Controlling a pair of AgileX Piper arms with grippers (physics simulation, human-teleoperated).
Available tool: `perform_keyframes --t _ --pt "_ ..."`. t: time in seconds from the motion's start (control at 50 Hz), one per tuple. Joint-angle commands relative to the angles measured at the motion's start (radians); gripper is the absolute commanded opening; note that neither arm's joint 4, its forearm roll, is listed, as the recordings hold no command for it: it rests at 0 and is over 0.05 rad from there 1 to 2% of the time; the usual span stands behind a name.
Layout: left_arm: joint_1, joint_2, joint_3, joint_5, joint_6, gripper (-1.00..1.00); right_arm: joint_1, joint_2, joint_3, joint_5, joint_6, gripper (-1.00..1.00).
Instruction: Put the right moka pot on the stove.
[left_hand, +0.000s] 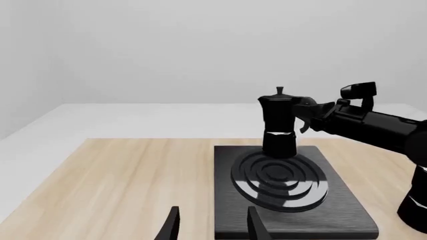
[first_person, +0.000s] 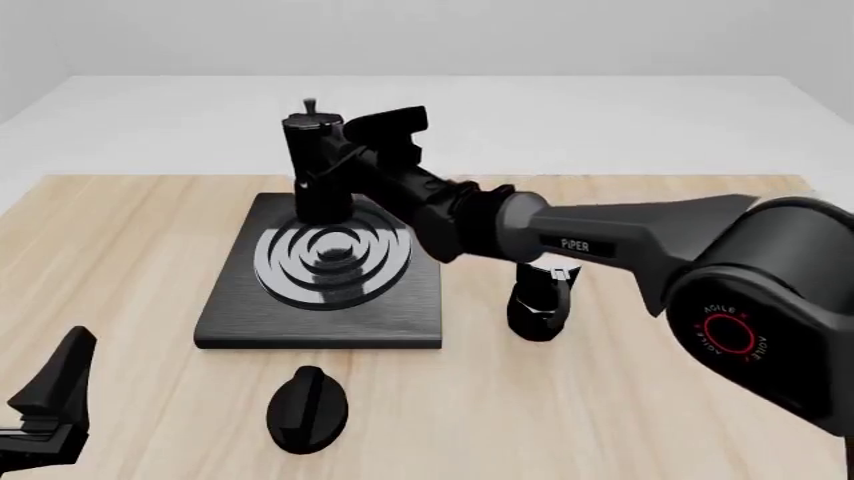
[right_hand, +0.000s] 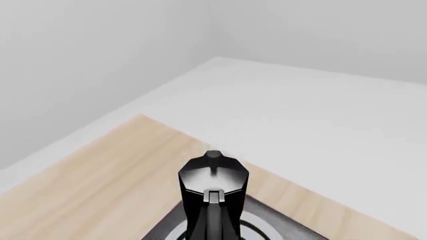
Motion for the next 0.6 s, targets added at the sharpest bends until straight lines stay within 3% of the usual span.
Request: perform_keyframes --t 0.02,0.36,0.6 --pt "0.0 0.002 0.0 -0.001 0.0 1.0 -0.006 0.012 -0.032 -0.016 0.01 -1.0" --pt "0.0 0.002 0.0 -0.001 0.0 1.0 -0.031 0.049 -0.04 -0.019 0.005 -1.0" --pt "0.0 0.002 0.0 -0.001 0.0 1.0 -0.03 0.078 -0.011 -0.057 0.034 -1.0"
